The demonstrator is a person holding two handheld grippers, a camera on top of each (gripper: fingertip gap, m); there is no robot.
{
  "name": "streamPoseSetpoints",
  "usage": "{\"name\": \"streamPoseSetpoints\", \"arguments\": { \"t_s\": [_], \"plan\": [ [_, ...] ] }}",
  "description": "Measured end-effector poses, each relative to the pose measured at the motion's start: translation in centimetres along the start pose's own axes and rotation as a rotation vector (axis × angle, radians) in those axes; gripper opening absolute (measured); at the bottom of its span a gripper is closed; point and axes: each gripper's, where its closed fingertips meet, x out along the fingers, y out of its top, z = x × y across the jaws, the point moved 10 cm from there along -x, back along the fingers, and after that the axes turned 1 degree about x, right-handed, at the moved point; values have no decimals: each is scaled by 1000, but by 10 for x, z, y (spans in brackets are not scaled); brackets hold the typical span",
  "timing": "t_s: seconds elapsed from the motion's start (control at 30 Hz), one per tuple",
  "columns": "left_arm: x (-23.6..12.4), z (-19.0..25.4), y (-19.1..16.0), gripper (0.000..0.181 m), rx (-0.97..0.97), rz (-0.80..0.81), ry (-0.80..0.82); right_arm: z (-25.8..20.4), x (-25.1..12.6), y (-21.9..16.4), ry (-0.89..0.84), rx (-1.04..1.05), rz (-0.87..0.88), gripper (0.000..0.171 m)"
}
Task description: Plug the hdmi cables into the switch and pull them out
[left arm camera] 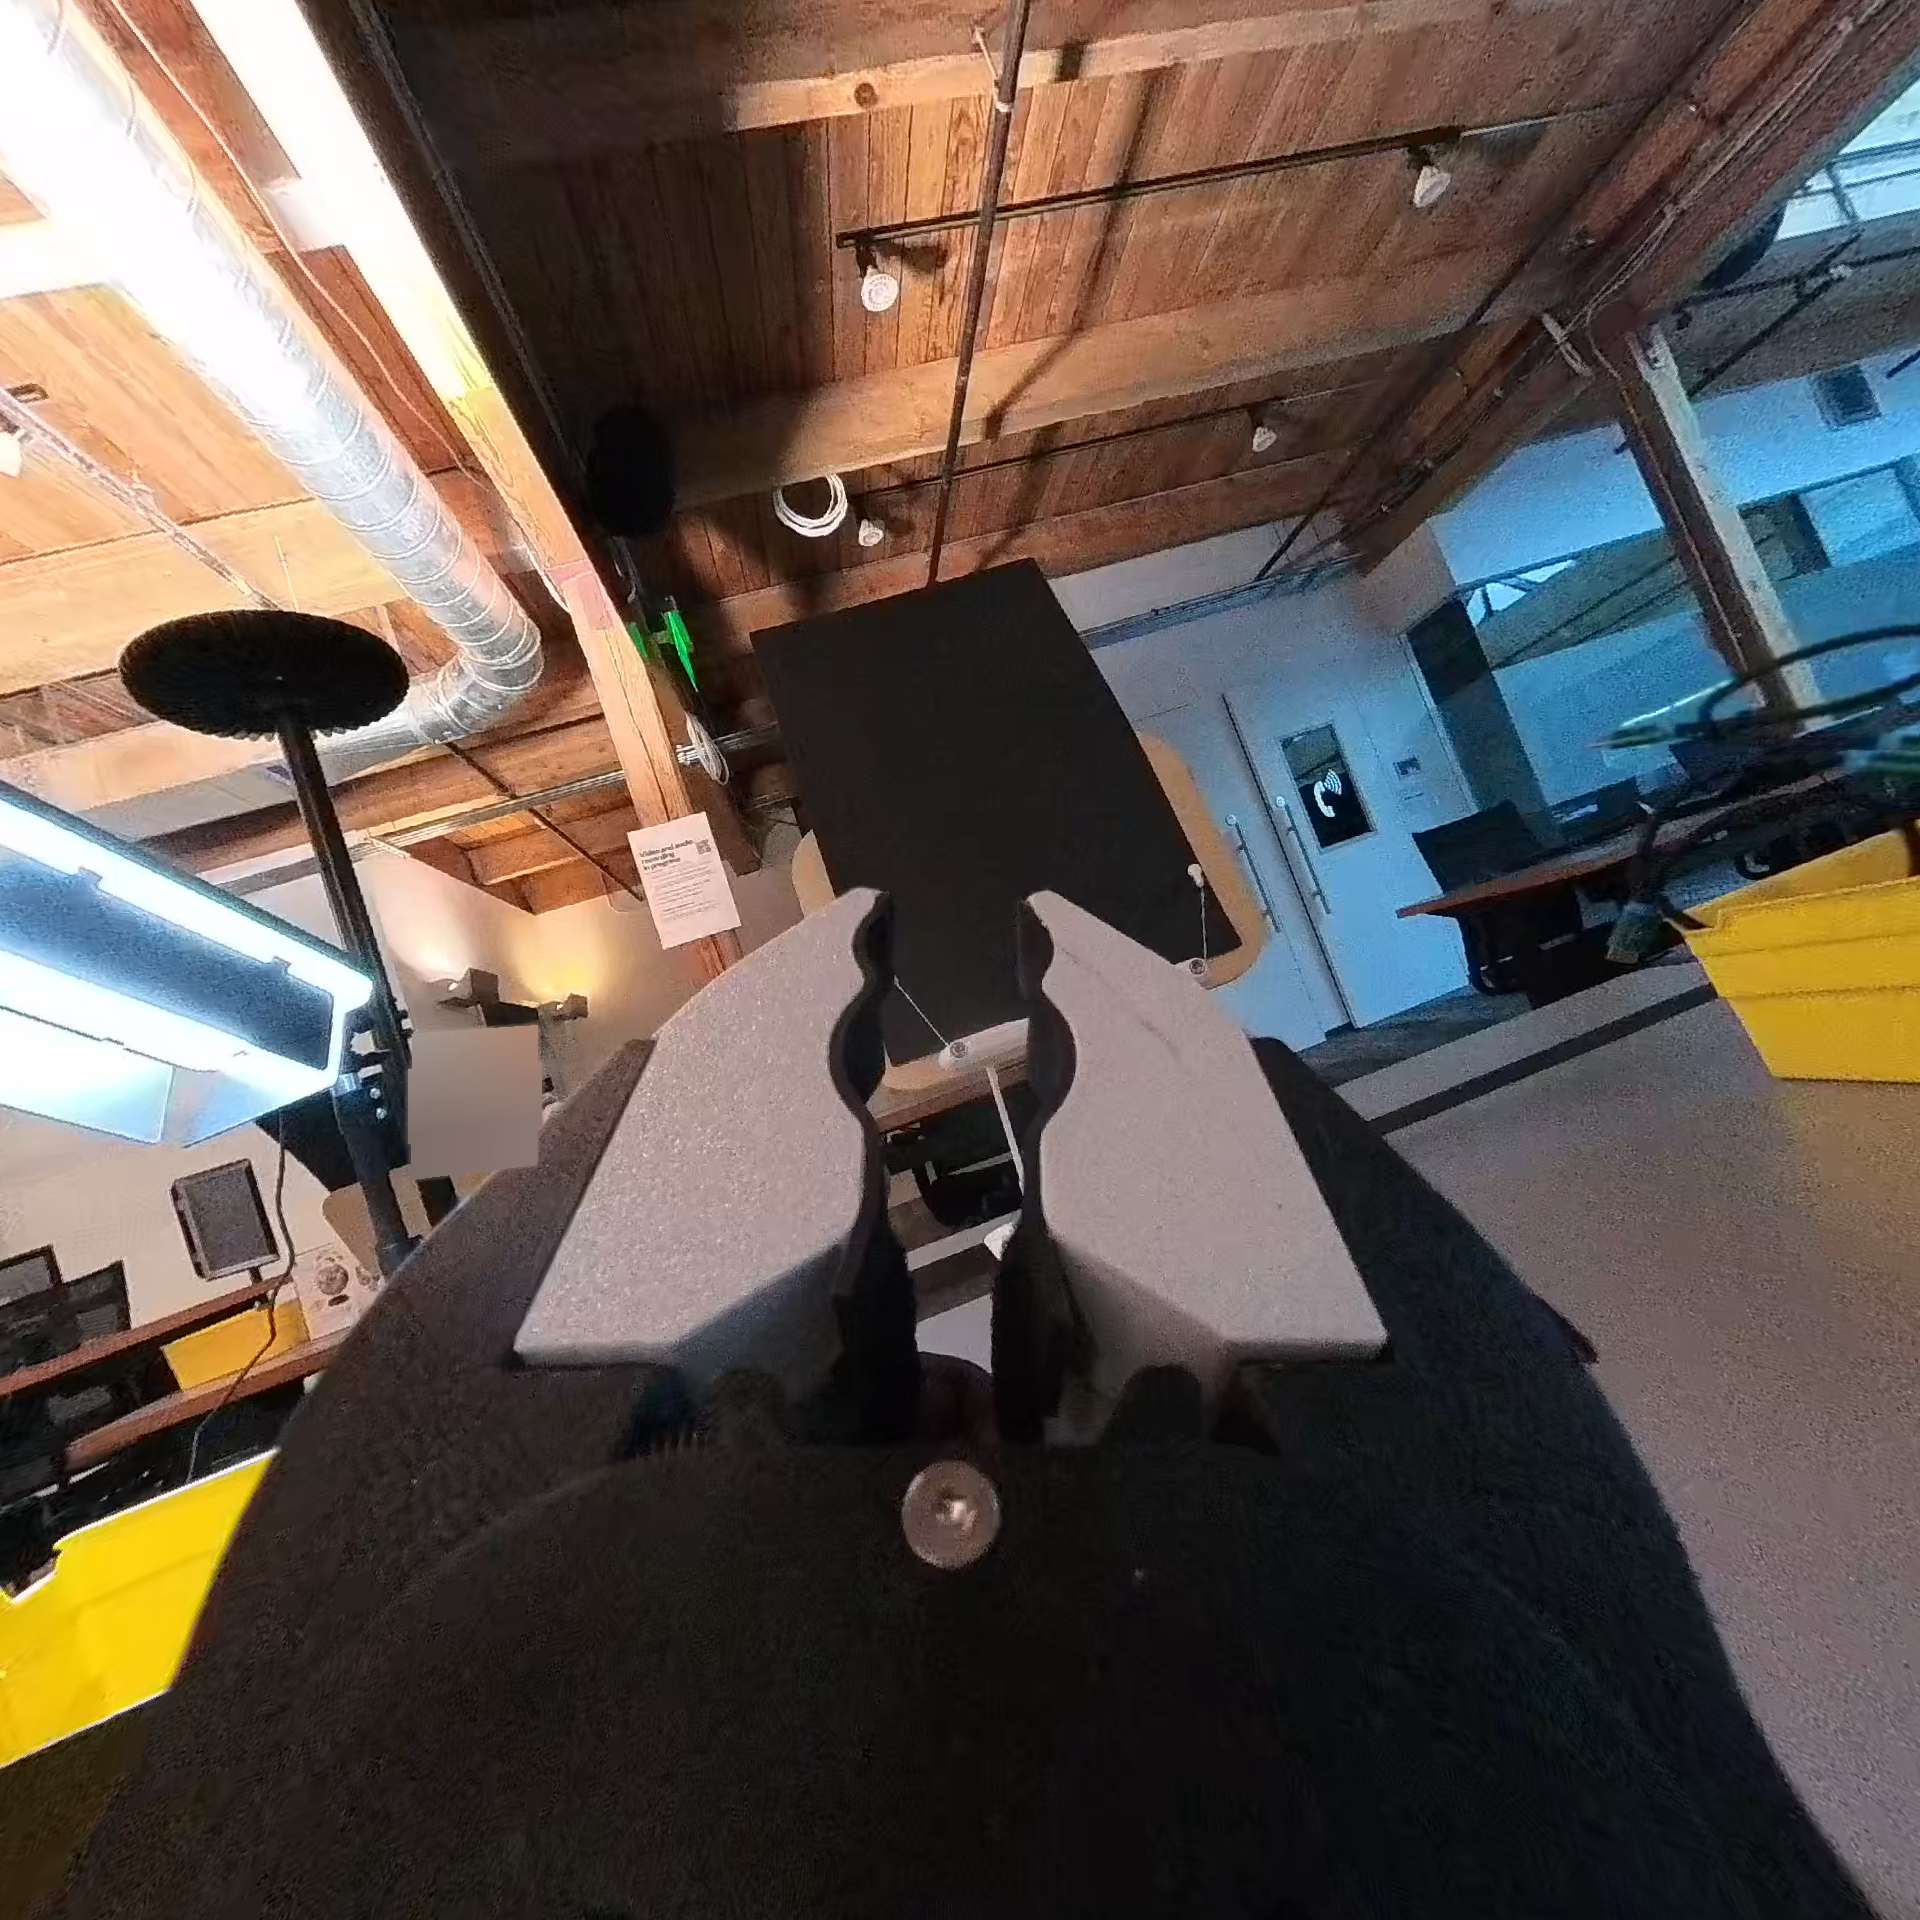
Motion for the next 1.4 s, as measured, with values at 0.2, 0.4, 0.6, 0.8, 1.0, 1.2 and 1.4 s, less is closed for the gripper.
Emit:
{"name": "streamPoseSetpoints", "arguments": {
  "t_s": [0.2,0.4,0.6,0.8,1.0,1.2,1.4],
  "plan": [
    [-2,1,-4,22,-24,-16,-8,13,-24,19,-4,59,173,97],
    [-2,6,-12,22,-19,-45,-41,10,-65,53,-80,-180,362,95],
    [-3,6,-16,22,-44,-55,-43,-27,-163,64,-197,-313,751,86],
    [-2,7,-19,22,-69,-72,-57,-84,-208,10,-50,-297,744,63],
    [2,9,-25,22,-73,-126,-86,-88,-124,-25,65,-242,-114,70],
    [3,12,-27,22,-68,-149,-107,-106,-73,-48,80,-338,-189,13],
    [4,14,-27,22,-76,-149,-123,-127,-44,-29,109,-379,-200,16]
  ]
}}
